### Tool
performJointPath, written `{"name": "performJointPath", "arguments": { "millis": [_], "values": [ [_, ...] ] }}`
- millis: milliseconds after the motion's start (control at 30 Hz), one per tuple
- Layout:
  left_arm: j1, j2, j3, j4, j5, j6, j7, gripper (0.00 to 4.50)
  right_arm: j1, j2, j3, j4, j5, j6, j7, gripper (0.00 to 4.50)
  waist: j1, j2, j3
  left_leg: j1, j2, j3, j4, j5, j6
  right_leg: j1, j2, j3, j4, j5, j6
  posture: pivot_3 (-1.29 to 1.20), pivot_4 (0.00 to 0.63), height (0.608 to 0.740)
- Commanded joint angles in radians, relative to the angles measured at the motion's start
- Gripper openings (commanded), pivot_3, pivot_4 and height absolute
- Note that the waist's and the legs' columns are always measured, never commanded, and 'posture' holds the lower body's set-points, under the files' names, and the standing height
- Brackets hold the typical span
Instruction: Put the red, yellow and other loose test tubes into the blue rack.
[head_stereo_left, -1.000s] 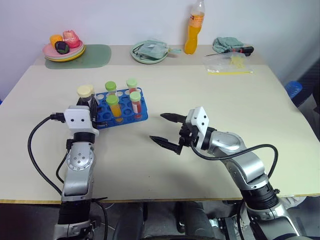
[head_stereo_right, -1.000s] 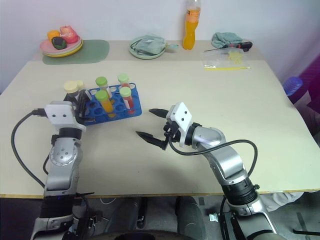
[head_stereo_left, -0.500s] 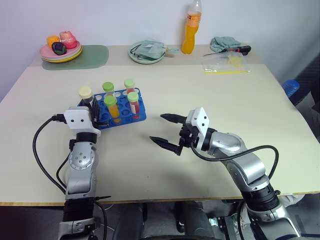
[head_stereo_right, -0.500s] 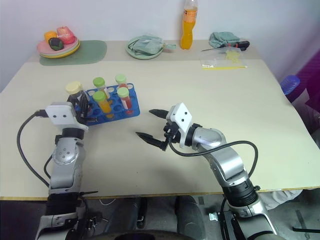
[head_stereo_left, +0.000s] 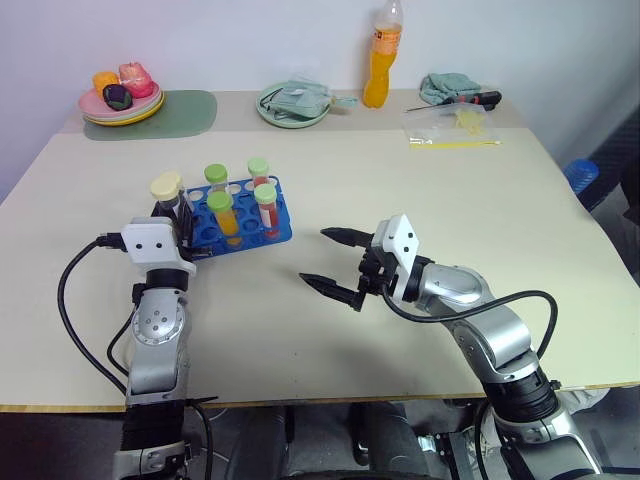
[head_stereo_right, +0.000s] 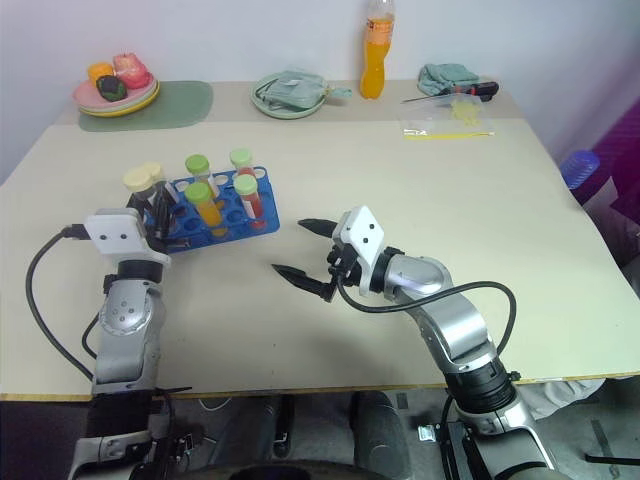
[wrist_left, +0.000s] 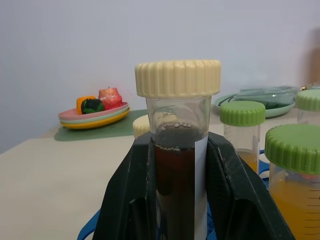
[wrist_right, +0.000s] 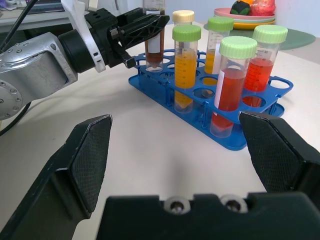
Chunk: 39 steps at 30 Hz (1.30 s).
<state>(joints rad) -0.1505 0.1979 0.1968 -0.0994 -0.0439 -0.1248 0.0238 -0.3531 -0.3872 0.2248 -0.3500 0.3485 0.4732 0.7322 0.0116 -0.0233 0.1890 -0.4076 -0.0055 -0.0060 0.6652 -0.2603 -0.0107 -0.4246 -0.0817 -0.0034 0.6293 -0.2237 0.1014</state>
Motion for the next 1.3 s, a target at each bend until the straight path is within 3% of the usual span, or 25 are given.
{"name": "performJointPath", "arguments": {
  "millis": [33,400,633,667,767,933,1033,1133,1300],
  "values": [
    [0.001,0.009,0.015,0.012,0.016,-0.009,0.007,0.75,-0.001,0.002,-0.013,-0.041,0.011,-0.009,-0.002,4.50,0.000,0.000,0.000,0.000,0.000,0.000,0.000,0.000,0.000,0.000,0.000,0.000,0.000,0.000,0.000,0.00,0.150,0.740],
    [-0.002,0.012,0.016,0.042,0.030,-0.018,0.011,0.75,0.001,0.000,-0.016,-0.043,0.013,-0.007,-0.003,4.50,-0.001,0.000,0.000,0.000,0.000,0.000,0.000,0.000,0.000,0.000,0.000,0.000,0.000,0.000,0.000,0.00,0.150,0.740],
    [0.014,0.005,0.034,-0.020,-0.018,0.015,-0.005,4.23,0.007,-0.016,-0.031,-0.043,0.018,-0.013,0.008,4.50,0.000,0.000,0.000,0.000,0.001,0.000,0.000,0.000,0.000,0.000,0.000,0.000,0.000,0.000,0.000,0.00,0.150,0.740],
    [0.029,0.013,0.047,-0.051,-0.036,0.032,-0.018,4.42,0.005,-0.021,-0.037,-0.041,0.021,-0.013,0.010,4.50,0.000,0.000,0.000,0.000,0.001,0.000,0.000,0.000,0.000,0.000,0.000,0.000,0.000,0.000,0.000,0.00,0.150,0.740],
    [0.108,0.053,0.080,-0.182,-0.104,0.102,-0.079,4.42,0.008,-0.062,-0.090,-0.036,0.047,-0.012,0.032,4.50,-0.002,0.000,0.000,0.000,0.002,0.000,0.000,0.000,0.000,0.000,0.000,0.000,0.000,0.000,0.000,0.00,0.150,0.740],
    [0.389,0.238,0.258,-0.407,-0.332,0.248,-0.319,4.42,0.037,-0.218,-0.279,0.002,0.128,0.016,0.110,4.50,-0.007,0.001,0.000,0.000,0.004,0.000,-0.001,-0.001,0.001,-0.001,0.000,0.000,-0.001,-0.002,-0.004,0.00,0.150,0.740],
    [0.571,0.356,0.384,-0.372,-0.382,0.261,-0.496,4.42,0.075,-0.325,-0.380,0.065,0.127,0.020,0.142,4.50,-0.004,0.002,0.000,0.000,0.004,0.001,-0.002,-0.001,0.002,-0.001,-0.001,0.000,-0.003,-0.004,-0.006,0.00,0.150,0.740],
    [0.609,0.398,0.418,-0.348,-0.413,0.273,-0.556,4.42,0.094,-0.376,-0.425,0.117,0.127,0.008,0.168,4.50,0.004,0.002,0.000,0.000,0.004,0.001,-0.002,-0.001,0.002,0.000,-0.001,0.000,-0.007,-0.004,-0.007,0.00,0.150,0.740],
    [0.548,0.399,0.410,-0.325,-0.410,0.295,-0.550,4.42,0.119,-0.394,-0.440,0.156,0.104,-0.042,0.188,4.50,0.000,0.002,0.000,-0.001,0.004,0.001,-0.002,-0.002,0.002,0.002,-0.001,0.000,-0.010,-0.004,-0.007,0.00,0.150,0.740]
  ]
}}
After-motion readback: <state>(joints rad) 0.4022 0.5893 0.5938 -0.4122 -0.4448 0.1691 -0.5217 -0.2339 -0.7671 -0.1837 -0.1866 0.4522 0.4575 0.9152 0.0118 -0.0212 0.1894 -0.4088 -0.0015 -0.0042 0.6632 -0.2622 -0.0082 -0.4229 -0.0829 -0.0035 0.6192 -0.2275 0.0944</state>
